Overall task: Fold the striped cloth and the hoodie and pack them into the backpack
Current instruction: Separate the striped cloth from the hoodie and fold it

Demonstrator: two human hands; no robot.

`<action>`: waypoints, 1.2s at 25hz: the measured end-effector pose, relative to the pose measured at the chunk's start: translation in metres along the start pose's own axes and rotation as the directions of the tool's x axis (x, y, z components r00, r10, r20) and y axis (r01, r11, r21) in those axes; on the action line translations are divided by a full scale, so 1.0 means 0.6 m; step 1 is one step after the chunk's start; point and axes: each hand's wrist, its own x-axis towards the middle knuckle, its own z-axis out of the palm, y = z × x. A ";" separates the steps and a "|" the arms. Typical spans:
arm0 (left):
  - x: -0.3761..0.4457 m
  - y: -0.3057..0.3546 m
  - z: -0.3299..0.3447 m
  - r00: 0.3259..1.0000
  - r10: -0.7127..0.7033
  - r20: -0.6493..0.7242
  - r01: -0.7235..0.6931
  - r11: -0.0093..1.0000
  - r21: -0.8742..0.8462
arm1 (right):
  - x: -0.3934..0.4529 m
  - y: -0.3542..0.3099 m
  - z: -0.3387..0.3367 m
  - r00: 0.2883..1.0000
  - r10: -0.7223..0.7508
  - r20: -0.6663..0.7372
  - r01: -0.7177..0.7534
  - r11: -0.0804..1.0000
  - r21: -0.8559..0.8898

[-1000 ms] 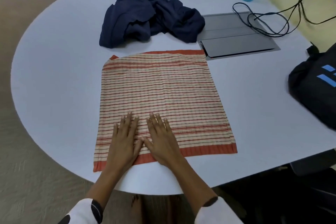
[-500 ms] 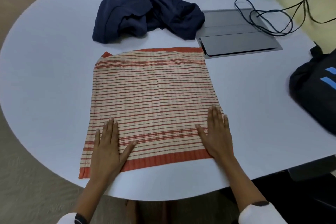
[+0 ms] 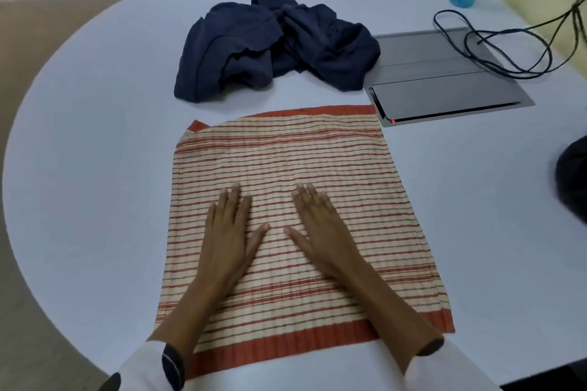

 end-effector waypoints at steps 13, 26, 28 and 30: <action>0.234 -0.098 -0.036 0.988 -0.125 -0.091 0.113 0.985 -0.129 | 0.259 0.024 -0.027 0.993 0.112 -0.026 -0.115 0.984 -0.134; 0.234 -0.087 -0.036 0.951 -0.285 -0.117 0.281 0.958 -0.052 | 0.197 0.031 -0.018 0.982 0.176 -0.068 -0.186 0.964 -0.192; 0.224 -0.071 -0.027 0.991 -0.086 -0.103 0.086 0.996 -0.005 | 0.204 0.029 -0.023 0.978 0.196 -0.078 -0.206 0.966 -0.155; 0.225 -0.084 -0.021 1.000 -0.003 -0.022 0.004 0.999 0.046 | 0.220 0.032 -0.030 0.981 0.188 -0.056 -0.194 0.971 -0.138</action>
